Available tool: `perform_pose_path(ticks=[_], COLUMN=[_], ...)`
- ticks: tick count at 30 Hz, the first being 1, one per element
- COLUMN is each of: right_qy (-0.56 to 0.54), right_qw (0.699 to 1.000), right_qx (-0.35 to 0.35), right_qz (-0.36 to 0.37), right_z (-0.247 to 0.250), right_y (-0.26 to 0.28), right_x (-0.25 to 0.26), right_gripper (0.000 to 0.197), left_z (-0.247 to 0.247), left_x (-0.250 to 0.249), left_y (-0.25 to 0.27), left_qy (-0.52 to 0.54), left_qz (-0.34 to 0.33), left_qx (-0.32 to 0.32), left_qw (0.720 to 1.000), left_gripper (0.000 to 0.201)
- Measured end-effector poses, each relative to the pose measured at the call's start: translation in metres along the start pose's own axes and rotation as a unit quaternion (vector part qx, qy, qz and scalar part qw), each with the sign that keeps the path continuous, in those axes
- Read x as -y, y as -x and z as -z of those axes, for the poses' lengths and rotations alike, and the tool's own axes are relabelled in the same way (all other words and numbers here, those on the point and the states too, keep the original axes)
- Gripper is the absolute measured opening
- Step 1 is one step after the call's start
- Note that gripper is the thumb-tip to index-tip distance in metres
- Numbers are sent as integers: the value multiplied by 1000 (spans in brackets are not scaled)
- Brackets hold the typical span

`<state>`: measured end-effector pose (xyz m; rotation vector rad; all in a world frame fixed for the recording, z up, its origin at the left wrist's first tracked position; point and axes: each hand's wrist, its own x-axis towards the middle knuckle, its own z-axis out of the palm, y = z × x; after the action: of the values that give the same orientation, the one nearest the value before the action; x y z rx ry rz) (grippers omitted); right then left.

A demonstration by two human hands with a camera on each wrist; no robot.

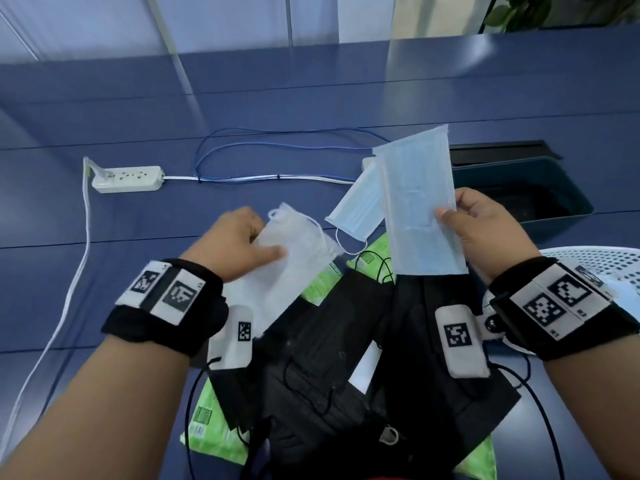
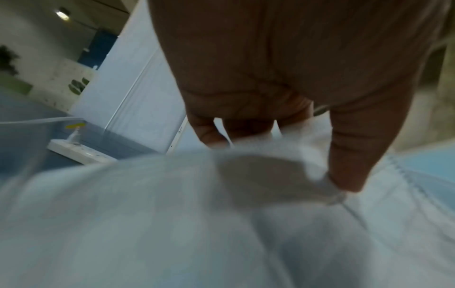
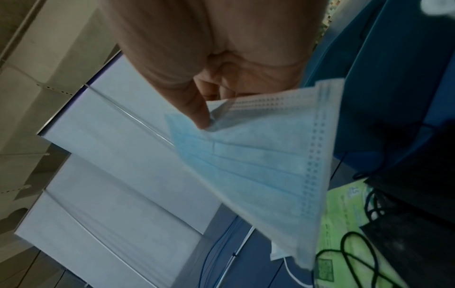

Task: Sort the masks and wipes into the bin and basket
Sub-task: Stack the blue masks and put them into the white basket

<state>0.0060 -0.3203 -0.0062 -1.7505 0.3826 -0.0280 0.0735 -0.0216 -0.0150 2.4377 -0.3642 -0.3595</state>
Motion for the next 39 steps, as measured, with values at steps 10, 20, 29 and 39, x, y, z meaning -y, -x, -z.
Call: perform_pose_path(ticks=[10,20,29,39], right_qy=[-128,-226,-255,-36], right_qw=[982,961,943,959], right_qx=[108,103,150,212], right_qz=[-89,-122,-154,-186], right_z=[-41,-31,-49,-65], right_y=[-8,-20,-4,-15], right_x=[-9,-16,-15,-15], right_gripper=[26,28,31,14], left_z=[-23,-60,-69,-39], left_x=[-50,-58,-40,-15], left_y=[-10,-26,-16,-9], left_qy=[572,582,599,629], left_qz=[90,116,142,117], left_qx=[55,107,131,35], left_qw=[814,798,777,767], left_gripper=[22,25,38,54])
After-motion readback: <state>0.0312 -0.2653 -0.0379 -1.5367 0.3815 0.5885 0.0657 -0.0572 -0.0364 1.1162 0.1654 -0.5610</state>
